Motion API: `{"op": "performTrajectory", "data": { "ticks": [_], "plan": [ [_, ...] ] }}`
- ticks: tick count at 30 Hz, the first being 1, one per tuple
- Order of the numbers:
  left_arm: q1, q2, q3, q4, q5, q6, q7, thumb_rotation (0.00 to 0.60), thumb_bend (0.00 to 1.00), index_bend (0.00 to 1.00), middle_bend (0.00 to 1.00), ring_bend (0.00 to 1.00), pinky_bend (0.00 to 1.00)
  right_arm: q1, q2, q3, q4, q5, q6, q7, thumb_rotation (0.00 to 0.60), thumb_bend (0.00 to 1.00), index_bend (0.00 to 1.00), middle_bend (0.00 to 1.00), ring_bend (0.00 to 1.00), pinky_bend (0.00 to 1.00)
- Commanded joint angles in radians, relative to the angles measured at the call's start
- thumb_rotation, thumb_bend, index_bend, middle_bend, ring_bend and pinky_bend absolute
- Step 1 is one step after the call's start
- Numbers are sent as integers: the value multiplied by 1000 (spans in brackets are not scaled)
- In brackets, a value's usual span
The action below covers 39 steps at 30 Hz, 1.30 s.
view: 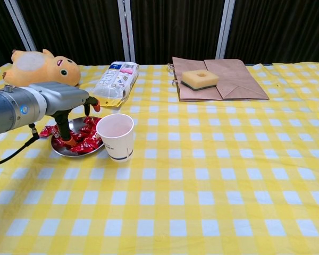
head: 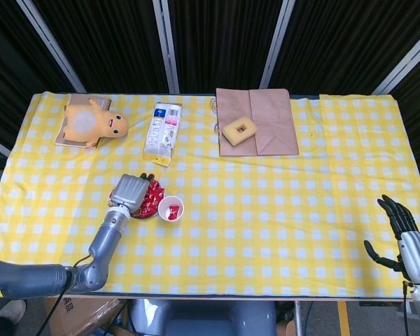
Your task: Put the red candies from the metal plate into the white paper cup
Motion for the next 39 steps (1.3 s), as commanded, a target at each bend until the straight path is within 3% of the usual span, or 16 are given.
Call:
{"op": "performTrajectory", "data": {
  "ticks": [1,25,39],
  "plan": [
    [-2,-3,1,6,-8,-3,4,600,204,155,211,910,917,0,1,0,-1,0,0,-1,600,424,0,0,0,0],
    [-8,-24,17,28,-28,-6,23,600,220,361,344,911,920,-1,-2,-1,0,-2,2,-6,600,424,0,0,0,0],
    [-7,-60,13,110,1,-25,6,600,284,410,413,911,921,-1,-2,-2,-2,-1,-1,-10,600,424,0,0,0,0]
  ]
}}
